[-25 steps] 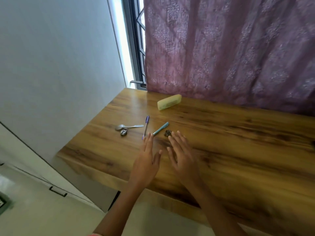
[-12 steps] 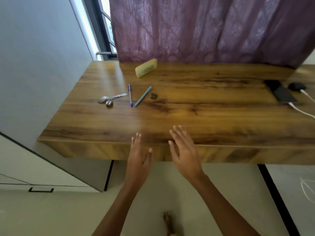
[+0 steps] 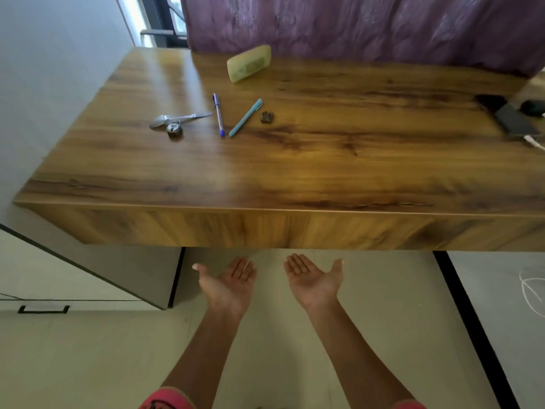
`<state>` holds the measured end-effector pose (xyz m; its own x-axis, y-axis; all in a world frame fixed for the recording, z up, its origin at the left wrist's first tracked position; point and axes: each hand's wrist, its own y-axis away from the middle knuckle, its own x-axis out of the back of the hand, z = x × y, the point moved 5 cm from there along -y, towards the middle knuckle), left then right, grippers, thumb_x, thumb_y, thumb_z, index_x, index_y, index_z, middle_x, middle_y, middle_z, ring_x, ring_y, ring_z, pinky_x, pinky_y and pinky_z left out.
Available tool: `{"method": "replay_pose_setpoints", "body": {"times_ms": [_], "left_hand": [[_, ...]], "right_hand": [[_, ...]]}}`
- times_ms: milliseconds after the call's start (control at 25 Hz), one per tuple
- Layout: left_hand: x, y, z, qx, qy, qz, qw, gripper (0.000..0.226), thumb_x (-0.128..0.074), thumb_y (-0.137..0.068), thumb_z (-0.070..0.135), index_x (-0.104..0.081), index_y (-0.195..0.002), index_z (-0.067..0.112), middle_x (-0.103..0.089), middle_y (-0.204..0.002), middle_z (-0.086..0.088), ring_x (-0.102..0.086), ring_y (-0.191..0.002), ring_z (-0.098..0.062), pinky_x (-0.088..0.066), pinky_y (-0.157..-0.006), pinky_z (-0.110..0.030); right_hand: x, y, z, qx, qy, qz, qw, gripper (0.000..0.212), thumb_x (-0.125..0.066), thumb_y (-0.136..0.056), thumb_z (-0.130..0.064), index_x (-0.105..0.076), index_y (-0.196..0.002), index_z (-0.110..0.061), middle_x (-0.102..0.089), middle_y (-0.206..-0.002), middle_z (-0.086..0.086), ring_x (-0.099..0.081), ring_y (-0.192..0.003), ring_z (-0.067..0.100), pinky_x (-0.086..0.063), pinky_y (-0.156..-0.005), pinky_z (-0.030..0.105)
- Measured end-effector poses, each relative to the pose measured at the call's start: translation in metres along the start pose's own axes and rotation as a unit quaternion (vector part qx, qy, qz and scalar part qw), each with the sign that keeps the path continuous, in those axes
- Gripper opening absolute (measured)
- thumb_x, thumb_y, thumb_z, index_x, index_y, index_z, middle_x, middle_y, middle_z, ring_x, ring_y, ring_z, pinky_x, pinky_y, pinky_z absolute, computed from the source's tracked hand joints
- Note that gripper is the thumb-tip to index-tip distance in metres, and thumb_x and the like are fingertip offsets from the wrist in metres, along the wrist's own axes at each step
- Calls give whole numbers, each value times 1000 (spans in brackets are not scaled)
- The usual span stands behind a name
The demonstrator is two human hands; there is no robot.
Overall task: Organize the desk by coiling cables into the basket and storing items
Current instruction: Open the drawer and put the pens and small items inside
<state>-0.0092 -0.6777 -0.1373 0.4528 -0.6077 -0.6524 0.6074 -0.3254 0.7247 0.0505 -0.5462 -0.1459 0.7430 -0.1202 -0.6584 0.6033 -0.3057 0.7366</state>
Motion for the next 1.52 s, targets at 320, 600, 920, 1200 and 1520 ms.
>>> {"method": "replay_pose_setpoints", "body": {"times_ms": [320, 600, 920, 1200, 1520], "left_hand": [[-3, -64, 12, -22, 61, -40, 997, 92, -22, -88, 68, -9, -145, -3, -15, -154, -21, -14, -143, -33, -12, -116, -46], [1, -62, 16, -34, -18, -41, 998, 102, -43, -81, 70, -6, -145, -1, -19, -153, -18, -23, -140, -32, -21, -115, -43], [80, -30, -3, -64, -96, -6, 993, 93, -48, -76, 70, -30, -140, 4, -53, -109, -10, -55, -95, -20, -34, -107, -37], [150, 30, -26, -56, -73, 8, 996, 88, -58, -59, 73, -48, -119, 10, -45, -80, -4, -48, -71, -15, -44, -83, -28], [218, 113, -49, -51, -101, 17, 993, 68, -50, -66, 74, -52, -89, 10, -49, -84, -6, -50, -77, -17, -44, -81, -28]], "right_hand": [[-1, -51, -1, -9, -30, 2, 1000, 93, -33, -87, -66, -15, -143, 6, -17, -153, 22, -17, -142, 34, -13, -118, 44], [0, -50, -1, -5, 5, -19, 1000, 111, -35, -76, -80, -10, -145, 4, -13, -154, 21, -14, -143, 34, -14, -118, 44], [55, -9, 20, 21, -10, 6, 1000, 118, -40, -70, -82, -8, -145, 3, -19, -152, 23, -22, -140, 35, -19, -116, 47], [120, 53, 43, 33, -4, 36, 999, 116, -27, -70, -85, -11, -145, 3, -24, -149, 23, -28, -137, 36, -22, -115, 47], [195, 127, 64, 25, -4, 44, 999, 113, -29, -70, -85, -12, -146, -2, -26, -149, 21, -29, -137, 36, -22, -115, 48]]}}
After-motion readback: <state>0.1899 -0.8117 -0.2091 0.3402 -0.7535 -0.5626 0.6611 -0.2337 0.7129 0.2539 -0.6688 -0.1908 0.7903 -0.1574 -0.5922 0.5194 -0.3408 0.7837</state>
